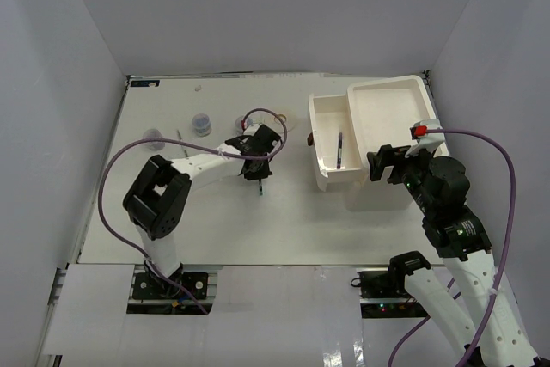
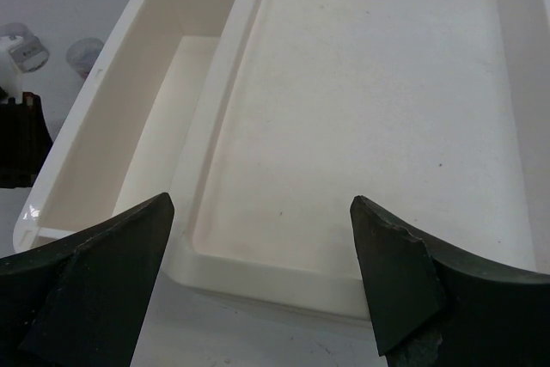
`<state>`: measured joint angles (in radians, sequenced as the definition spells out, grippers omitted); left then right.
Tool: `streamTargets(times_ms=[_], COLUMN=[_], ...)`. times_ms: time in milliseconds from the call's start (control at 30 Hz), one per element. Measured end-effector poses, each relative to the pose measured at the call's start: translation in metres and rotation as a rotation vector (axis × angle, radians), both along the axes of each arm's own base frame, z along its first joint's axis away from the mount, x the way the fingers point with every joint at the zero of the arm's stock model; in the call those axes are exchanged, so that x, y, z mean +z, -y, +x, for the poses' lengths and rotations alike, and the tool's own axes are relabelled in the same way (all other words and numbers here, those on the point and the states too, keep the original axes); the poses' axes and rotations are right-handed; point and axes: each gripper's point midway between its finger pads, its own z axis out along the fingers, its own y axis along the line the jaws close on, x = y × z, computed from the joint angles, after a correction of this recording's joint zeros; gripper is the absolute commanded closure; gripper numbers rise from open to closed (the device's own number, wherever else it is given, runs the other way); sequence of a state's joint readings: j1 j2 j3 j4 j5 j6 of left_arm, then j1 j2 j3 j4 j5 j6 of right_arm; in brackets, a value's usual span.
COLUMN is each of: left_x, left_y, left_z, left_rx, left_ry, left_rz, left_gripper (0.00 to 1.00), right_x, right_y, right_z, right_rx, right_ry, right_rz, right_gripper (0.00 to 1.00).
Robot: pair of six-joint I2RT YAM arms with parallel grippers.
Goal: Sort the stationery into containers
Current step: Pick up the pen from the center of the board, then place the pen in the drawer.
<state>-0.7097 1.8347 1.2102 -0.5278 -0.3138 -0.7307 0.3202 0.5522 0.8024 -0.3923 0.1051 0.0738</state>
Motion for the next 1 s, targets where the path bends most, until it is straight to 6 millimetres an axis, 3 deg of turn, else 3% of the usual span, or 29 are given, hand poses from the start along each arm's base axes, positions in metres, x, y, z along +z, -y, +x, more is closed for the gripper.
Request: streamTargets(times_ms=[100,333,400,467,600,700,733,800,833,1000], left_x=[0.041,0.212,0.251,0.275,0.292,0.290,0.286,0.274,0.269,0.255], left_y=[0.004,0.046,0.062,0.079,0.116,0.151,0.159,0.174,0.178,0.183], left_z=[-0.004,0.009,0.009,0.007,0.004,0.003,0.002,0.001,0.000,0.001], left_rx=[-0.014,-0.077,-0.117,-0.158,-0.227,-0.276,-0.286,-0.293,-0.293,-0.273], left_ry=[0.050,0.331,0.376,0.385,0.349,0.309,0.297,0.265,0.251,0.222], left_rz=[-0.085,-0.478,-0.595,-0.694,-0.809,-0.853,-0.857,-0.859,-0.858,-0.846], left_gripper=[0.92,0.91,0.91,0.91,0.84,0.67,0.56,0.47,0.40,0.30], right_x=[0.000,-0.001,-0.001,-0.001,0.000,0.000,0.000,0.000,0.001,0.001], right_y=[0.000,-0.001,-0.001,-0.001,-0.001,-0.001,-0.001,-0.001,0.000,0.001], right_z=[0.000,0.002,0.002,0.002,0.001,0.001,0.000,0.000,-0.001,-0.004], right_rx=[0.000,0.004,0.004,0.004,0.004,0.003,0.003,0.003,0.003,0.002], right_ry=[-0.001,-0.003,-0.003,-0.002,-0.001,-0.001,-0.001,0.000,0.002,0.005], right_rz=[-0.001,-0.002,-0.002,-0.002,0.000,0.002,0.002,0.002,0.003,0.003], right_gripper=[0.10,0.10,0.10,0.10,0.10,0.10,0.10,0.10,0.10,0.10])
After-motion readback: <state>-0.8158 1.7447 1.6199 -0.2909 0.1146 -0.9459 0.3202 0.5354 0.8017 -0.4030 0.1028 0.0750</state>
